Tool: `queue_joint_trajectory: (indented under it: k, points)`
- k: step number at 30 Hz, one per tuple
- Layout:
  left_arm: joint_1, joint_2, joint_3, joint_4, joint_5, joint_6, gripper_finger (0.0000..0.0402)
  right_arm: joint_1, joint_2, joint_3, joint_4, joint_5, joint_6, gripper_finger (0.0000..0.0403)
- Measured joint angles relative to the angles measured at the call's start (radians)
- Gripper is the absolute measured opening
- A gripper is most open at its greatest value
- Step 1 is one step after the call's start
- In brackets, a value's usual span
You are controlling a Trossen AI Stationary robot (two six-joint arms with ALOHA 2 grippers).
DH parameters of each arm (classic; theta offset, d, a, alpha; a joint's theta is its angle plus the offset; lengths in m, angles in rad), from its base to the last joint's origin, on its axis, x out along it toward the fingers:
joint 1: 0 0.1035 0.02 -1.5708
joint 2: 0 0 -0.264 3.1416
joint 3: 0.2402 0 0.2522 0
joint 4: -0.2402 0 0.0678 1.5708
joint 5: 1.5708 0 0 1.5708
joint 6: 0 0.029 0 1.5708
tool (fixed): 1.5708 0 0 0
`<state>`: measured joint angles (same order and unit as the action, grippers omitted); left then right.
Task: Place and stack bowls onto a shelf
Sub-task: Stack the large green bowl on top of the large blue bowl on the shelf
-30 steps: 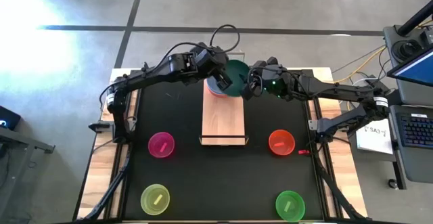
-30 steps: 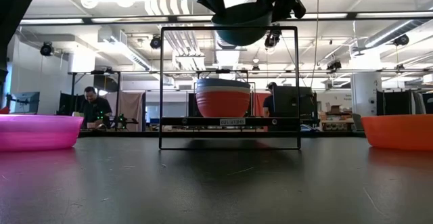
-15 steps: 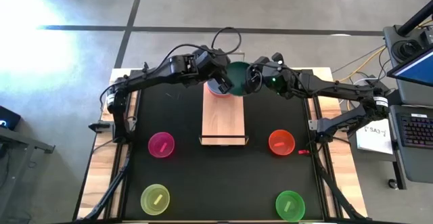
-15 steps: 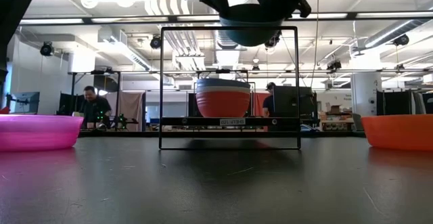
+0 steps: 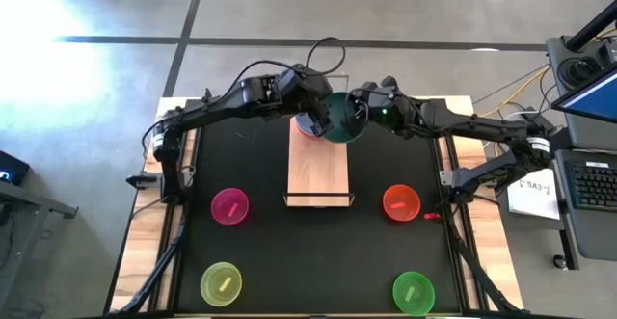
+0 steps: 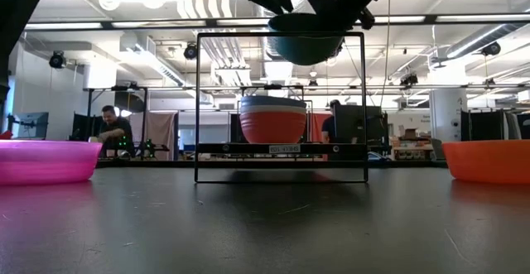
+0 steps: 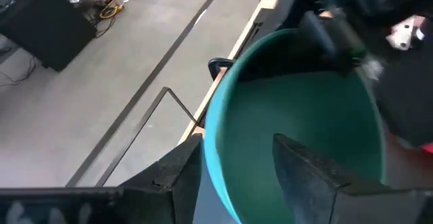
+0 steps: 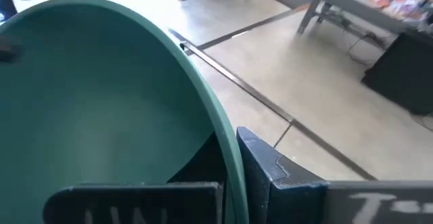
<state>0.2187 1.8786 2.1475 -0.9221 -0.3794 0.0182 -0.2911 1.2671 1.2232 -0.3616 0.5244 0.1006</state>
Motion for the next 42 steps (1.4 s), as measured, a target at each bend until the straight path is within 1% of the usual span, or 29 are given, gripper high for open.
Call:
queue_joint_trajectory:
  k: [7, 12, 14, 15, 22, 27, 38, 42]
  points:
    - [0.000, -0.003, 0.109, -0.091, 0.003, 0.000, 0.0169, -0.128, 0.011, 0.000, -0.001, -0.158, 0.062, 0.0012]
    - [-0.002, -0.004, 0.209, -0.130, 0.003, -0.001, 0.0169, -0.206, 0.048, 0.000, 0.001, -0.341, 0.135, 0.0012]
    - [-0.003, -0.022, 0.200, -0.123, 0.004, -0.004, 0.0169, -0.223, 0.079, 0.000, 0.003, -0.403, 0.160, 0.0012]
    - [-0.003, -0.028, 0.197, -0.129, 0.004, -0.004, 0.0169, -0.229, 0.097, 0.000, 0.004, -0.418, 0.168, 0.0012]
    - [-0.003, -0.054, 0.196, -0.194, 0.003, -0.012, 0.0168, -0.245, 0.211, 0.000, 0.153, -0.454, 0.178, 0.0012]
    - [-0.004, -0.060, 0.196, -0.246, -0.001, -0.015, 0.0168, -0.270, 0.255, 0.000, 0.222, -0.480, 0.196, 0.0012]
    - [-0.002, -0.062, 0.195, -0.267, -0.005, -0.001, 0.0168, -0.279, 0.338, 0.000, 0.294, -0.484, 0.196, 0.0013]
    - [0.000, -0.062, 0.195, -0.276, -0.019, 0.015, 0.0168, -0.285, 0.352, 0.000, 0.309, -0.508, 0.195, 0.0013]
